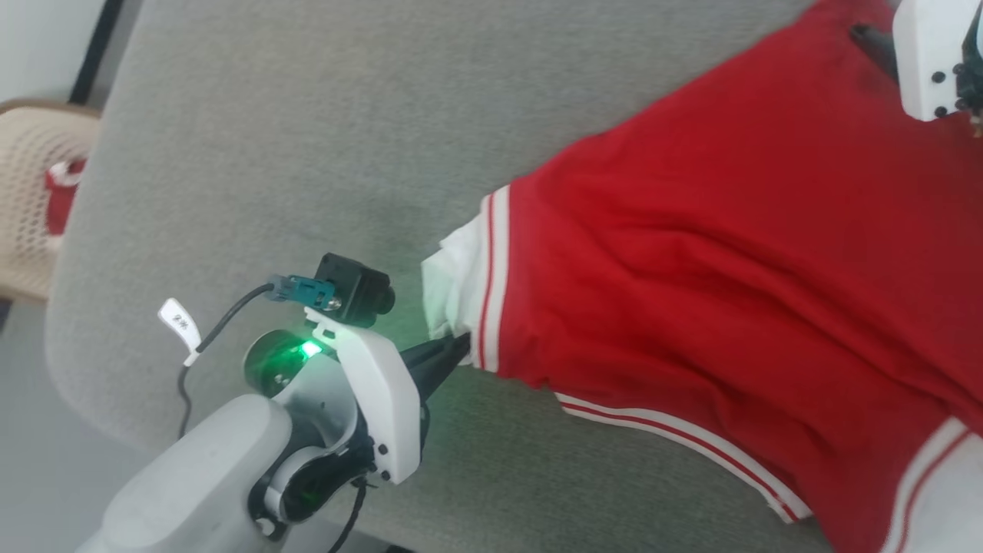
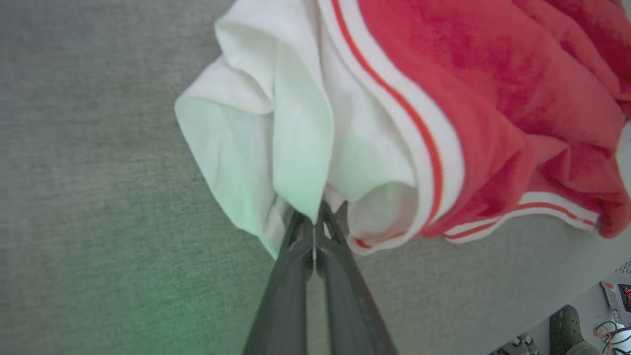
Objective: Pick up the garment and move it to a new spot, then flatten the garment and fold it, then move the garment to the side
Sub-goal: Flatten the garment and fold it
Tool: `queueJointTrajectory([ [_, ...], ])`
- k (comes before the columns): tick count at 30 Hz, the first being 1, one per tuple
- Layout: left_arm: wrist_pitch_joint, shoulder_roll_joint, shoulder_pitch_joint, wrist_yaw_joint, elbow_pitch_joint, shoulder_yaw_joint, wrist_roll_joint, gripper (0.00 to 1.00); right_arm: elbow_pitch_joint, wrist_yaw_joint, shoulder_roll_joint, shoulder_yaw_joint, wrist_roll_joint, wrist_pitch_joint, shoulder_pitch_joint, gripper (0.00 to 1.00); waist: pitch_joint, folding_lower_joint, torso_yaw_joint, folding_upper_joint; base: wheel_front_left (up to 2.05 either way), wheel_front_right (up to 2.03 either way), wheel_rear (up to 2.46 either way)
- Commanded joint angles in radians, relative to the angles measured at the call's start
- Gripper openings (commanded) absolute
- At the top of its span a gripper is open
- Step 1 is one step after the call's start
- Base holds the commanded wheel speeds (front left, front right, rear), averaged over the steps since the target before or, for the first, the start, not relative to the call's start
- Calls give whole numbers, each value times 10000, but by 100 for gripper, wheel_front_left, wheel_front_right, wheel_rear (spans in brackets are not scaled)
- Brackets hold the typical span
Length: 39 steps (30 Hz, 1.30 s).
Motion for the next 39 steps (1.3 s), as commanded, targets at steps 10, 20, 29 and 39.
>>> queueJointTrajectory([
  [10, -167, -377, -324, -408, 810, -117, -25, 0, 2740, -1, 150, 1527, 604, 780, 235, 0, 367, 0, 476, 0, 0, 0, 0],
  [20, -21, 125, -703, -320, 1045, 305, -115, 0, 2132, -10, -191, 2330, 1438, -99, -869, 0, -82, 0, -370, 0, 0, 0, 0],
  [29, 1214, 1509, -2367, 93, 608, 1116, 59, 0, 939, -8, -458, 2898, 2424, -1082, -1291, 0, -960, 0, -1531, 0, 0, 0, 0],
  [39, 2599, 2398, -4687, 49, 1371, 1621, 247, 0, -329, -7, -964, 3090, 3001, -1736, -1421, 0, -1830, 0, -2545, 0, 0, 0, 0],
])
